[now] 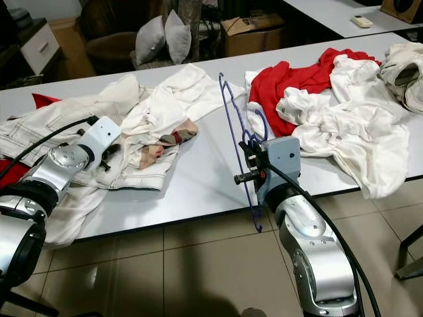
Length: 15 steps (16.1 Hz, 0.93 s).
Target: Hang hanger
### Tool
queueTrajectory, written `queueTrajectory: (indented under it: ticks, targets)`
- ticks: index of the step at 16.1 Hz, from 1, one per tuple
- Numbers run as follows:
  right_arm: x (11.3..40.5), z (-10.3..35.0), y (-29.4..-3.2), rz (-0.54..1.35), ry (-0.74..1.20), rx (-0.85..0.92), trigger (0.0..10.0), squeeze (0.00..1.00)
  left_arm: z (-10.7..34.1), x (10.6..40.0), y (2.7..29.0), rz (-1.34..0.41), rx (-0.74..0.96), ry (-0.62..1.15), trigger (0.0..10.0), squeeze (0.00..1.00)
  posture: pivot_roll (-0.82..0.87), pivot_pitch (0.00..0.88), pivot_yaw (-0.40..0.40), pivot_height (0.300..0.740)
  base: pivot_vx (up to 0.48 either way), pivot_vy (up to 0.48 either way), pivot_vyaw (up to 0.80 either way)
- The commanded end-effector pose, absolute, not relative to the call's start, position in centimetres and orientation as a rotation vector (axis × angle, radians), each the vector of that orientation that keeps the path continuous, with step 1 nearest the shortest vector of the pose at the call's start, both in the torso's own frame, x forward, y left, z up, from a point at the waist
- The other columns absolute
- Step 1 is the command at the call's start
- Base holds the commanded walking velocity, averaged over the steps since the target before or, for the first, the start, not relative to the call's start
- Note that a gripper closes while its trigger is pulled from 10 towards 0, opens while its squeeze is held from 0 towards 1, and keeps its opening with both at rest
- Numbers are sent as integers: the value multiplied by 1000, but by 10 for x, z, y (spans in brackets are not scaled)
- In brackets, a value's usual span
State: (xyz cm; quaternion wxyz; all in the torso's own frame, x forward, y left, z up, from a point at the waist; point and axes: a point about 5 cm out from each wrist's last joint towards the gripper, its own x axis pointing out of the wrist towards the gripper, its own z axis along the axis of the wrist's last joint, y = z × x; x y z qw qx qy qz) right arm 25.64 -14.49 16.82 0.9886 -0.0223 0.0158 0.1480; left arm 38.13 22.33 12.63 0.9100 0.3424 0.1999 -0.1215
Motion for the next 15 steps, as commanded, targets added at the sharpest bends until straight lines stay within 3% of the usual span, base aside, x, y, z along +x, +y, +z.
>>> queueTrajectory:
  ticks: [1, 2, 15]
  targets:
    - [258, 170, -142, 306, 23, -50, 10000, 0, 132, 384, 226, -216, 706, 413, 2314, 0, -227, 0, 157, 740, 0, 0, 0]
    - [258, 170, -142, 305, 21, -51, 10000, 0, 131, 384, 226, -205, 689, 414, 157, 0, -227, 0, 157, 740, 0, 0, 0]
    - [257, 169, -140, 305, 25, -55, 10000, 0, 129, 385, 215, -200, 401, 383, 0, 0, -236, 0, 173, 740, 0, 0, 0]
